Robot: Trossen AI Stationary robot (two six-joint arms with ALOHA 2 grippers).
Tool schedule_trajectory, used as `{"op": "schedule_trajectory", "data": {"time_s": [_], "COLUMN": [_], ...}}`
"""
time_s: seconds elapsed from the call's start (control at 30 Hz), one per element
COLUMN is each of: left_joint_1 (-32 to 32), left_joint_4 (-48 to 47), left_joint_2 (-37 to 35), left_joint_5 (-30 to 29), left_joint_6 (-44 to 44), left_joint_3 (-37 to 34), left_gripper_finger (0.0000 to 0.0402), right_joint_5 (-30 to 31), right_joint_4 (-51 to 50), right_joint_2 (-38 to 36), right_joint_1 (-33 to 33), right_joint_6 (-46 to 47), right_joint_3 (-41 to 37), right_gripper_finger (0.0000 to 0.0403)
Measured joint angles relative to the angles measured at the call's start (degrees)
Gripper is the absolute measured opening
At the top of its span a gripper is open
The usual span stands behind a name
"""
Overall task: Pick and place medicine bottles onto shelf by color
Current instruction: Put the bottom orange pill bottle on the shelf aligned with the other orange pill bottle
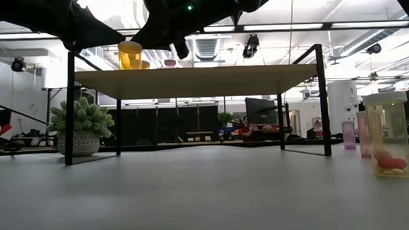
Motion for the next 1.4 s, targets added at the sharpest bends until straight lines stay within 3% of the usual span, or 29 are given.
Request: {"op": "schedule_trajectory", "data": {"time_s": [1.1, 1.4], "left_joint_1": [0.0, 0.0], "left_joint_4": [3.8, 3.4], "left_joint_2": [-1.9, 1.3], "left_joint_5": [0.3, 0.0], "left_joint_6": [-3.5, -5.0], "left_joint_3": [-0.1, -0.1], "left_gripper_finger": [0.0, 0.0], "right_joint_5": [0.5, 0.6], "right_joint_4": [-3.8, -4.9], "right_joint_2": [-1.5, -1.5], "right_joint_1": [0.1, 0.1], "right_joint_6": [-1.0, -0.3], "right_joint_3": [2.0, 1.9], "right_gripper_finger": [0.0009, 0.0009]}}
